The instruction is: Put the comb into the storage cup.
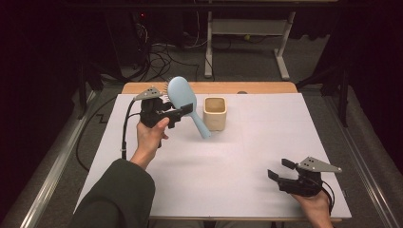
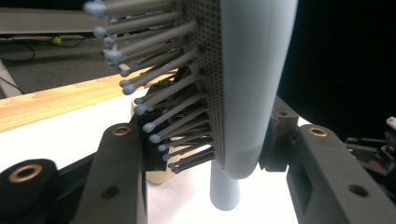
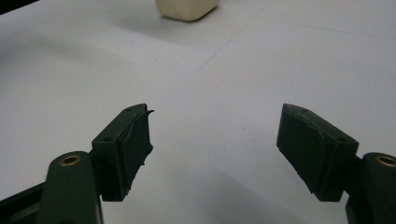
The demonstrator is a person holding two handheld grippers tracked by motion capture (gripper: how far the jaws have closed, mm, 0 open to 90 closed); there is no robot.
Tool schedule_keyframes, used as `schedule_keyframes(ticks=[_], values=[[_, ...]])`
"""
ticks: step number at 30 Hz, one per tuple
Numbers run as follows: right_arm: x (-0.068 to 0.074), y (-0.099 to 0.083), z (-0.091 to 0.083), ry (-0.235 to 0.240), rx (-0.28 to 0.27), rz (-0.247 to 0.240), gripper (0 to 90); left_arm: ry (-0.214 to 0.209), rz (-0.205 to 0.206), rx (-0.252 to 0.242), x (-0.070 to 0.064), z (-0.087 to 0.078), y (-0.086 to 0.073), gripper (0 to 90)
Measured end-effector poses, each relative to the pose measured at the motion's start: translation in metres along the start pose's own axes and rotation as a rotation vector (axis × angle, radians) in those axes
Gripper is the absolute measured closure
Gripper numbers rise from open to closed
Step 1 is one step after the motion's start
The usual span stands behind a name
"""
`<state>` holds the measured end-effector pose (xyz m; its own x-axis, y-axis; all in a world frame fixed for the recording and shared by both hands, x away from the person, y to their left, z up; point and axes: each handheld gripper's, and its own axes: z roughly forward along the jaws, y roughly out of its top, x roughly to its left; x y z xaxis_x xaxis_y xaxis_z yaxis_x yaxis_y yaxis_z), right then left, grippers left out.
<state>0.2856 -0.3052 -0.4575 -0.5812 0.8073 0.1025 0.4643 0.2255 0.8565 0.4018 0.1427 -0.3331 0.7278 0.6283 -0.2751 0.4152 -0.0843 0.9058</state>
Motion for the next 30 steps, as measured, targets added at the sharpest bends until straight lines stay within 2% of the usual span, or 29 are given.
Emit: schedule_keyframes(ticks=[12, 30], values=[[-0.001, -0.001, -0.001, 0.006, -0.008, 0.003, 26.3, 0.021, 0.009, -0.006, 0.003, 0.007, 0.012, 54.5], [-0.003, -0.003, -0.006, 0.024, -0.062, 0.020, 25.8, 0.034, 0.008, -0.024, 0.003, 0.022, 0.030, 54.5]])
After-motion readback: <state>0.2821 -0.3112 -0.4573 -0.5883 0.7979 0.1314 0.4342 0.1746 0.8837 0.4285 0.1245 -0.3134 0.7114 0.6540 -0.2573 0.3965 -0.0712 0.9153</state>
